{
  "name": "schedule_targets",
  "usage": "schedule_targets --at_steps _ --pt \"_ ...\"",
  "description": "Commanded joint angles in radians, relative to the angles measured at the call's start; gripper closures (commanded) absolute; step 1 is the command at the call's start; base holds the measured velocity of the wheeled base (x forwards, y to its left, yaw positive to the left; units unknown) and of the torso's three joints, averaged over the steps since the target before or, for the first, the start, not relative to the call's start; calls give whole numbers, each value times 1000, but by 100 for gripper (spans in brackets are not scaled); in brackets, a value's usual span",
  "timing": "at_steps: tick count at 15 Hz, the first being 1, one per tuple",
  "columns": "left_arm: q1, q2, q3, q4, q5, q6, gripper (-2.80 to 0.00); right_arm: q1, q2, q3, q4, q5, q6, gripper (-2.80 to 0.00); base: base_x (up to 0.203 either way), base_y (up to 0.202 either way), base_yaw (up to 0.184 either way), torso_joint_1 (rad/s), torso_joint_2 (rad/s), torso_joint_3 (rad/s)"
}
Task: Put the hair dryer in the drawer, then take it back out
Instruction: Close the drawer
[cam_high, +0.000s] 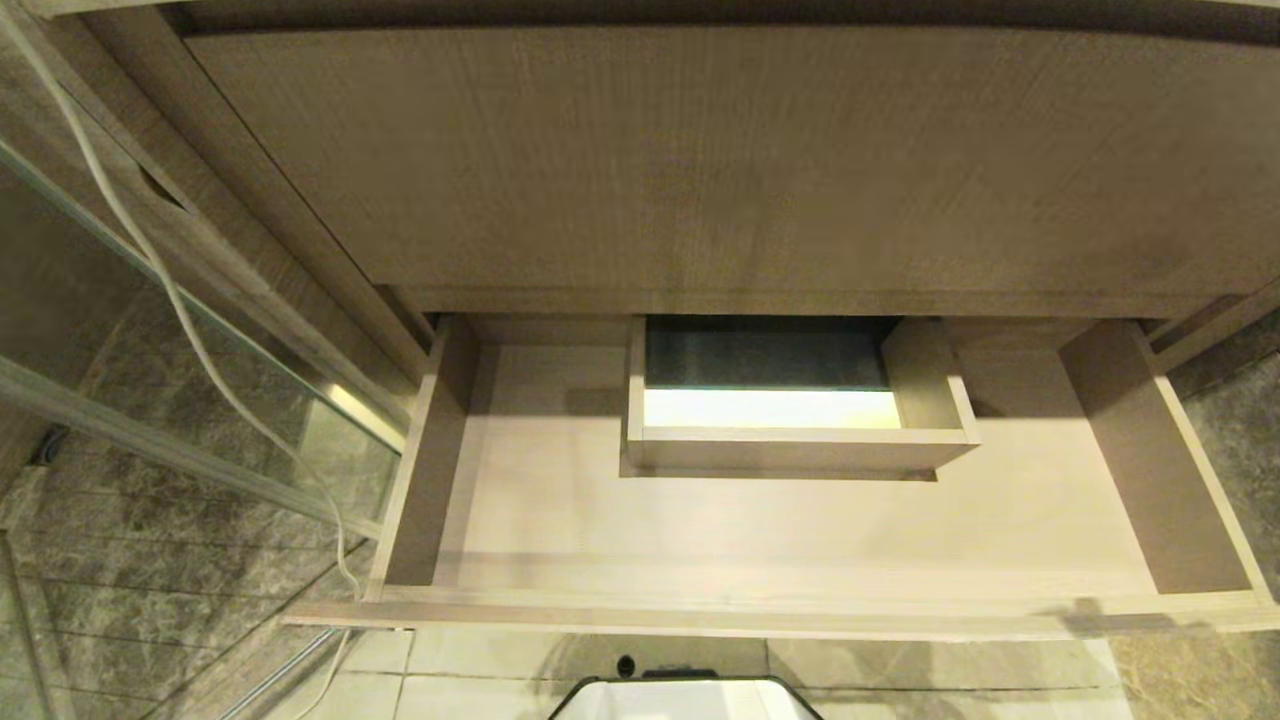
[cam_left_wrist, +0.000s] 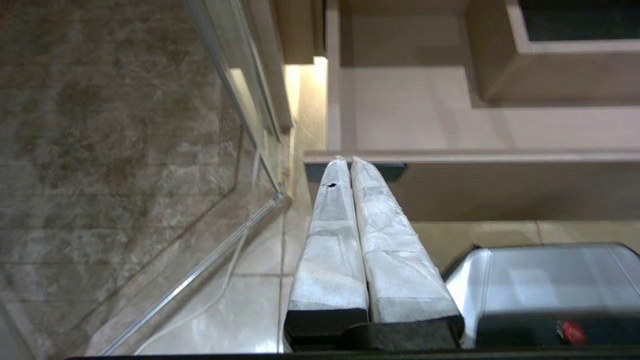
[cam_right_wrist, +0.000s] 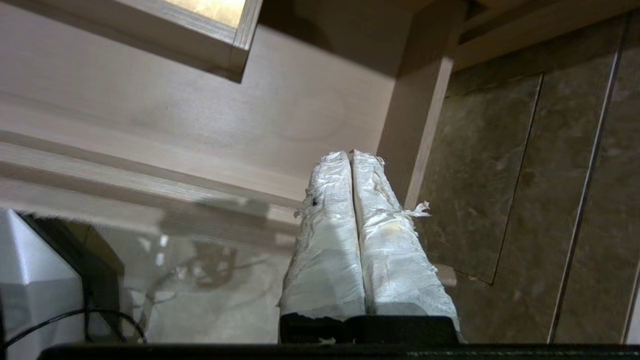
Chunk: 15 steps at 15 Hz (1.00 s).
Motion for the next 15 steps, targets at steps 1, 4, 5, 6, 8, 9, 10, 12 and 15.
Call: schedule_targets --at_steps 1,4,5,6,8,9,10,12,15 --pt "0 0 1 -1 1 0 0 1 9 8 12 1 -4 0 0 0 0 2 282 345" --pt "0 0 1 -1 1 0 0 16 36 37 99 -1 -6 0 0 0 0 79 179 251" --pt "0 0 0 -1 1 0 0 16 48 45 140 -1 -6 0 0 0 0 135 71 116" --pt "0 0 0 -1 1 0 0 16 75 50 162 -2 -7 0 0 0 0 95 43 124" --pt "0 0 1 -1 1 0 0 17 110 56 204 -4 -10 0 0 0 0 68 42 84" --pt "0 0 1 -1 1 0 0 17 169 53 240 -5 -12 0 0 0 0 61 45 54" --pt "0 0 0 -1 1 0 0 16 234 44 283 -6 -13 0 0 0 0 40 27 46" --pt "0 0 1 -1 1 0 0 15 373 -4 371 -18 -15 0 0 0 0 36 12 40" --pt "0 0 1 -1 1 0 0 13 528 -99 499 -121 -13 0 0 0 0 8 2 37"
